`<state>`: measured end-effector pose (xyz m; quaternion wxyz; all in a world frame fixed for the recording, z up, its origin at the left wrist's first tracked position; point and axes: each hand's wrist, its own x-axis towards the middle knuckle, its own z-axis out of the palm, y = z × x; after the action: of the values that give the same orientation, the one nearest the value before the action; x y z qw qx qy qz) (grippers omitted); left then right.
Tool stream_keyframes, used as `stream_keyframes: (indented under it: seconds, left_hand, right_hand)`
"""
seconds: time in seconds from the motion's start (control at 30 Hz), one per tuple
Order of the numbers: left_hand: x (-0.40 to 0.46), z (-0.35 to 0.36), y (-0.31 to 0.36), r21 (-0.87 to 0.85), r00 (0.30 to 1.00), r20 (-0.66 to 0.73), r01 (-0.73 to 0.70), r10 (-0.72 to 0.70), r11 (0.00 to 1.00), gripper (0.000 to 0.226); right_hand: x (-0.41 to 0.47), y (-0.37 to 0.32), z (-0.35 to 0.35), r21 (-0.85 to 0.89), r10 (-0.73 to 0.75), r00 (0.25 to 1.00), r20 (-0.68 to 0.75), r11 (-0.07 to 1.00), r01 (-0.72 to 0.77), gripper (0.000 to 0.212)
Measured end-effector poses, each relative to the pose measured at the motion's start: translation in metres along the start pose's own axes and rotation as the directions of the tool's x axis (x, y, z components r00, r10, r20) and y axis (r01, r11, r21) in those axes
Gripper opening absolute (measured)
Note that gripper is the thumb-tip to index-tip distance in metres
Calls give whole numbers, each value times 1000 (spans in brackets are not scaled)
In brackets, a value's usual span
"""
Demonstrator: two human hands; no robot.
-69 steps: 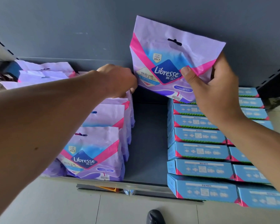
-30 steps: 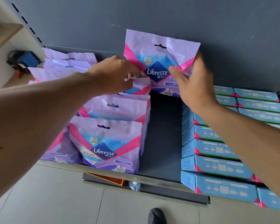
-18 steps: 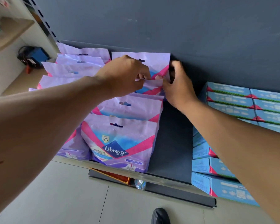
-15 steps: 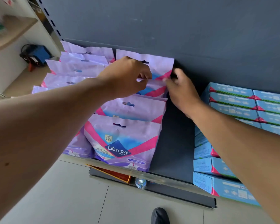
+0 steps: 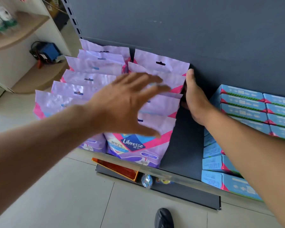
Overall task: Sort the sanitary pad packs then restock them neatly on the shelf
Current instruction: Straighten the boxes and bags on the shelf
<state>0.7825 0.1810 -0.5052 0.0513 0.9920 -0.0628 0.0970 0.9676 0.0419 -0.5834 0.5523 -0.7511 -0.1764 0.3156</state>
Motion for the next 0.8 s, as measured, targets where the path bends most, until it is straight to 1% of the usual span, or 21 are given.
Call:
stream_keyframes:
  seconds: [0.03,0.07,0.13,0.2,0.27,0.37,0.5,0.63,0.7,0.73,0.77,0.8]
  left_hand:
    - [-7,6,8,113,998,49,-50,45,992,103]
    - [-13,12,15,190,994,94,-68,50,979,113]
    - [-21,26,22,265,984,178,-51,3,963,128]
    - [-26,37,23,299,973,230,-38,-33,954,133]
    - [-29,45,23,325,971,234,-33,-47,945,133]
    - [-28,55,25,373,979,197,-33,-45,927,125]
    - [-23,61,26,399,991,124,-4,-50,917,113]
    - [-28,68,30,361,996,74,26,-56,932,114]
    - [-32,64,29,330,998,65,1,-24,944,113]
    - [-34,58,27,295,999,37,-2,-9,955,107]
    - [-37,51,23,232,1000,-22,21,-17,973,97]
    - [-40,41,17,152,992,-111,72,-55,986,87]
  right_hand:
    - [1,2,0,5,4,1000,25,1000,-4,84]
    - [1,5,1,7,17,999,44,1000,-17,90]
    - [2,8,2,15,42,998,42,999,-42,101]
    - [3,10,4,24,51,999,15,998,-52,108]
    - [2,11,5,23,34,999,2,999,-34,109]
    - [4,13,6,22,29,1000,-10,999,-29,108]
    - [-5,5,10,33,7,999,-44,999,-6,87]
    - [-12,8,12,-10,46,997,-57,999,-46,71]
    - [-18,10,13,-25,51,994,-92,998,-54,81]
    - [-21,13,14,-9,62,991,-121,998,-64,90]
    - [-23,18,13,14,76,985,-156,997,-75,98]
    - [-26,22,14,37,86,978,-189,996,-80,104]
